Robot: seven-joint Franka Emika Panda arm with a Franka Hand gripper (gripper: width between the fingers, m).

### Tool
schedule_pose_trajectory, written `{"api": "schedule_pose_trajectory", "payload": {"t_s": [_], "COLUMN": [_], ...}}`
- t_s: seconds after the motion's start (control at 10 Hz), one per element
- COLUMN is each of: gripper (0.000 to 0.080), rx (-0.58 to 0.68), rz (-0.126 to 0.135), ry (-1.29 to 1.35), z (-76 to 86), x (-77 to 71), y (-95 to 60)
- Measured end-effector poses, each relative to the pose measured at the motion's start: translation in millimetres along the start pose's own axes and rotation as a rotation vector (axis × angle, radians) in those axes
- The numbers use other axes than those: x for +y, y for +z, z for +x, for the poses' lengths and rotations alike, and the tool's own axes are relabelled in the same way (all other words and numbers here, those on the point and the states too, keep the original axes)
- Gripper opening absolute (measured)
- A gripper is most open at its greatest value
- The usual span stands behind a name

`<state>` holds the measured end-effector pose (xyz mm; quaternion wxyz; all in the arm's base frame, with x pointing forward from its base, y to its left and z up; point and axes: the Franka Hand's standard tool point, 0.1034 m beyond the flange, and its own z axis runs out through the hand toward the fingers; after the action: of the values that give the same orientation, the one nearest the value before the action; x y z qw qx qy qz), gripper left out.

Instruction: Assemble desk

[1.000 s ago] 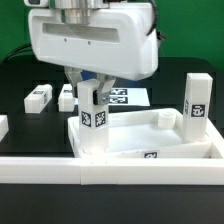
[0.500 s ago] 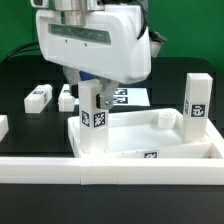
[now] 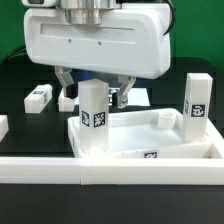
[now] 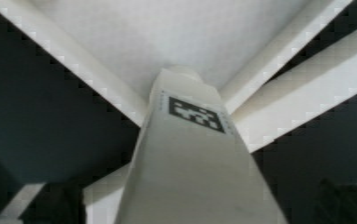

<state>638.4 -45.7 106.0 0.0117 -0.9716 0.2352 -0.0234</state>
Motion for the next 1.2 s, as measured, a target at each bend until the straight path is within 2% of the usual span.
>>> {"api": "schedule_pose_trajectory", "payload": {"t_s": [0.1,0.2,0.6,0.9,1.2], "gripper": [0.0649,0.0649,0.0649,0.0649,0.0621], "rx": [0.0,0.005,0.002,-0.002,-0.004], "rz": [0.0,-0.016,-0.027,-0.027,-0.028], "ry": [-0.082,-0.225,-0.667,-0.873,-0.929], "z": [0.0,0.8,0.2,1.5,2.1], "x": [0.1,0.7,-1.6,2.8,4.5], "y": [0.1,-0.2,-0.6,-0.7,-0.1]}}
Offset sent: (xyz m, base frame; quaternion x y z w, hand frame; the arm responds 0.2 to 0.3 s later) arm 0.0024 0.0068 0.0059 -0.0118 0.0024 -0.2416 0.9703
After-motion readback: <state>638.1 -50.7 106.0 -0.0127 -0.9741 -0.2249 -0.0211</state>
